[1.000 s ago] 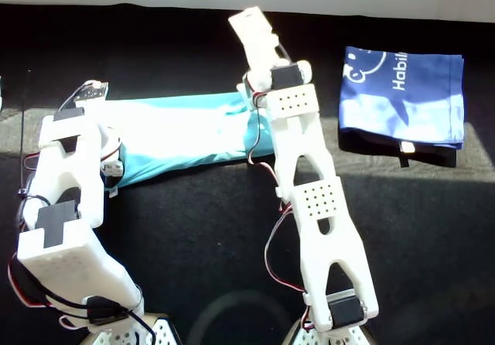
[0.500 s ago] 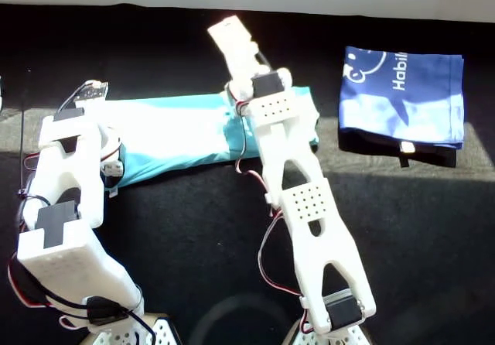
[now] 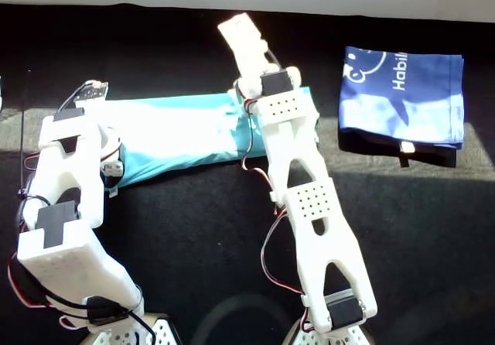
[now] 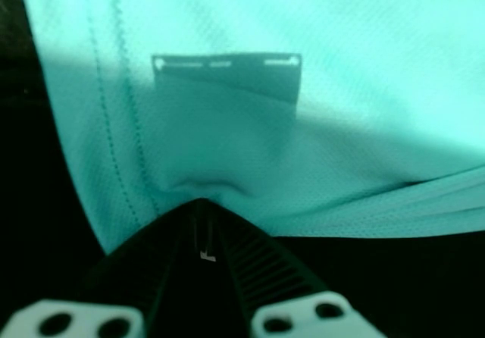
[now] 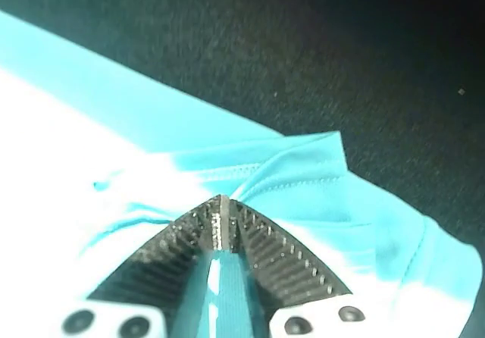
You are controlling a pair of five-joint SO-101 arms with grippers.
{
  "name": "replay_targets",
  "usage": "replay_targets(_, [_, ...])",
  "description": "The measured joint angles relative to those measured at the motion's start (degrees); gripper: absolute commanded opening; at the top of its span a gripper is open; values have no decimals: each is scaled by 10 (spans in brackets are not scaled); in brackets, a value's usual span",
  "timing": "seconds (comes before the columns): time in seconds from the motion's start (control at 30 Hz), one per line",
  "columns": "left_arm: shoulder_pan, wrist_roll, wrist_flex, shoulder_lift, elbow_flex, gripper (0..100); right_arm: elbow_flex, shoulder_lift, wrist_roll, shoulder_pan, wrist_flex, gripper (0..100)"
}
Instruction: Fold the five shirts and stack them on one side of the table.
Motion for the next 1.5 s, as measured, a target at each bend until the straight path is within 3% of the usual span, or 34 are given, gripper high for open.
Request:
replay_targets(0.27, [0, 0, 0, 0, 0, 10, 0, 0, 0, 0, 43, 7])
replay_targets(0.63, [3, 0, 0, 0, 0, 10, 0, 54, 0, -1, -75, 7])
replay_targets(0.83, [3, 0, 0, 0, 0, 10, 0, 57, 0, -1, -82, 7])
replay_targets(1.37, [3, 10, 25, -11, -23, 14, 0, -110, 0, 13, 104, 9])
replay_targets(1.5, [3, 57, 83, -28, -80, 131, -2, -141, 0, 18, 146, 9])
